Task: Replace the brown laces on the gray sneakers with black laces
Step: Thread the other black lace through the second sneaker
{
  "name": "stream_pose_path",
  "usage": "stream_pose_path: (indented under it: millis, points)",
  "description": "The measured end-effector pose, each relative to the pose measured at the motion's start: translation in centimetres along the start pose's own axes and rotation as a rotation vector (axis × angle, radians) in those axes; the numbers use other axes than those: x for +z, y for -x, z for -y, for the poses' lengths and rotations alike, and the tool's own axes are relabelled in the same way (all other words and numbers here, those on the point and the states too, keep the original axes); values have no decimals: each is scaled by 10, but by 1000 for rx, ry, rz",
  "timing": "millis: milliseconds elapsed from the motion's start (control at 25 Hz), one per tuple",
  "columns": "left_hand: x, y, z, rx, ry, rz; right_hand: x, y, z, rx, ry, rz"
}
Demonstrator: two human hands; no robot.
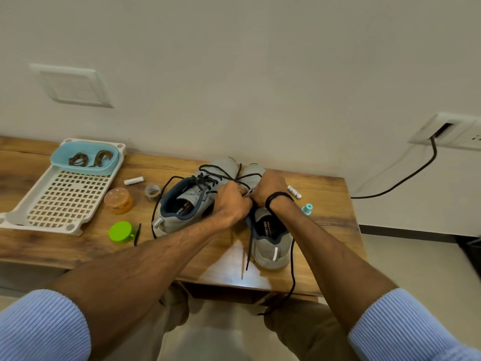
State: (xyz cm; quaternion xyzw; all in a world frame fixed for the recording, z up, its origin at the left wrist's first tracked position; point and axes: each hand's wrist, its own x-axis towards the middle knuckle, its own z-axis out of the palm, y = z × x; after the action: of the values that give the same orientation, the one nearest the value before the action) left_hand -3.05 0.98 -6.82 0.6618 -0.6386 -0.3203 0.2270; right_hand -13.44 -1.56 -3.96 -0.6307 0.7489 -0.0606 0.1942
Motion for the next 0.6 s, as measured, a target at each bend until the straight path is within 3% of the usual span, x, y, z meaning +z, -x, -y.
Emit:
stream_pose_path:
  millis: [160,320,440,600]
  points:
    - [0,3,-1,7,-18,-1,3,-5,3,39,-22,29]
    - [3,6,-8,-23,-6,-24,-27,4,0,23,62,205]
    - [5,3,-9,-66,39,-41,-57,34,-8,101,-109,554]
    - [4,0,-11,-96,56,-58,-62,87,-10,-53,1,1111]
